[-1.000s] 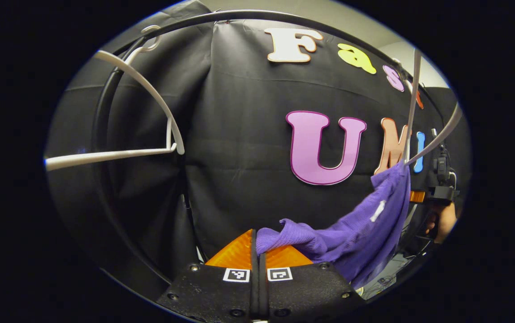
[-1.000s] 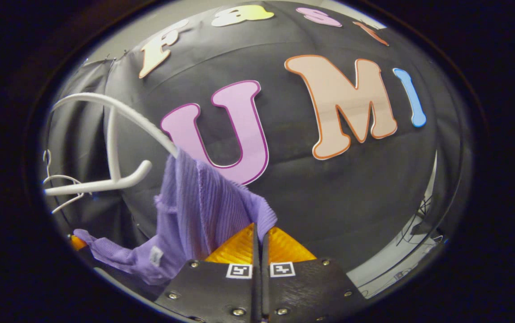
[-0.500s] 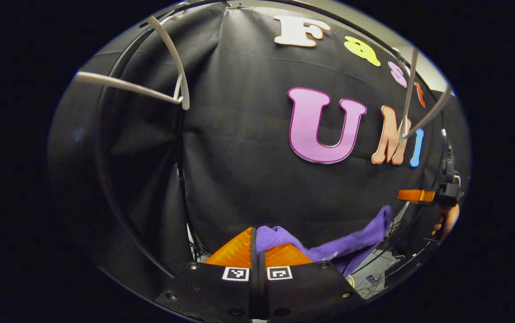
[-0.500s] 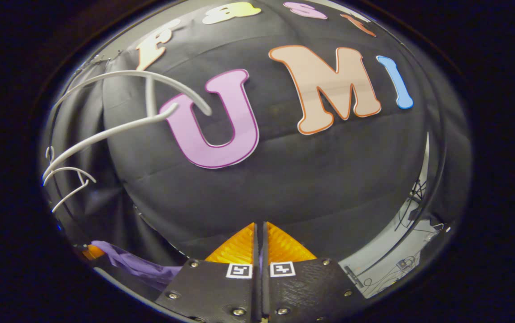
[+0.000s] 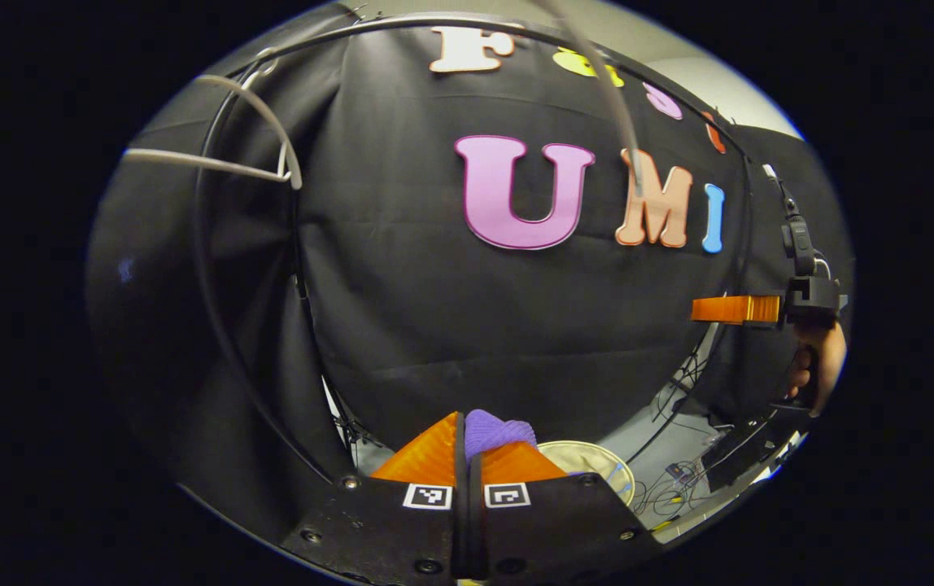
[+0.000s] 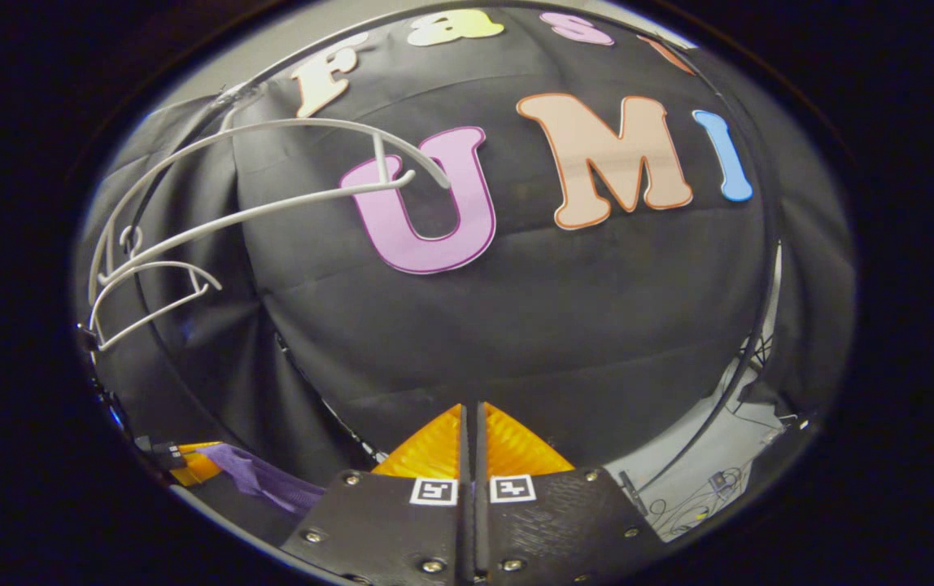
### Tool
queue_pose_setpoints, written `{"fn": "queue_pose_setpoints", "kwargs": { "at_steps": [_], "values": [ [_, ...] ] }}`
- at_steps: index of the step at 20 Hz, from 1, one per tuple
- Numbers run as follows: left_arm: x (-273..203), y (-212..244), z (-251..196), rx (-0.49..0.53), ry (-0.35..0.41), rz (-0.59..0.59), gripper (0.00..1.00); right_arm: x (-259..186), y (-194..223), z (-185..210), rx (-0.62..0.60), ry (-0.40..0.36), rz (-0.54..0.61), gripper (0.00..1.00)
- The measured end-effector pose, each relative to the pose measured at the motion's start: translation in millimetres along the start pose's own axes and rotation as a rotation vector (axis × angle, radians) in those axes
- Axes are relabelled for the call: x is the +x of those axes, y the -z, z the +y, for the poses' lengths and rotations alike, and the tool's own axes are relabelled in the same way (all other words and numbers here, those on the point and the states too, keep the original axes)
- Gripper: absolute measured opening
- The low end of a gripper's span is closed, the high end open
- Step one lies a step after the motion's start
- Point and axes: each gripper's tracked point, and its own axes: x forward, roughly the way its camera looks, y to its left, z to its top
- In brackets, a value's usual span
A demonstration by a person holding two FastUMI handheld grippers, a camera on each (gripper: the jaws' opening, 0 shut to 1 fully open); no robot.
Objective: Grasp the clothes on the hanger with both hands and then place them into the laundry hamper below.
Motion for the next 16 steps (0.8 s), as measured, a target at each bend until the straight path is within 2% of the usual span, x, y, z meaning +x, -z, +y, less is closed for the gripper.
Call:
{"fn": "queue_pose_setpoints", "kwargs": {
  "at_steps": [5, 10, 14, 16],
  "values": [
    [-30.8, -23.9, -55.7, 0.025, 0.029, -0.056, 0.0, -49.4, 12.4, -3.6, -0.002, -0.032, 0.003, 0.0],
    [-46.8, -73.3, -111.3, 0.012, 0.043, -0.133, 0.0, -91.7, 17.5, -15.3, 0.012, -0.045, 0.006, 0.0],
    [-49.1, -108.6, -140.9, -0.011, 0.056, -0.169, 0.0, -109.2, 7.6, -16.2, 0.017, -0.062, -0.016, 0.0],
    [-46.8, -123.1, -149.0, -0.04, 0.047, -0.182, 0.0, -109.3, 1.0, -22.9, 0.014, -0.044, -0.018, 0.01]
  ]
}}
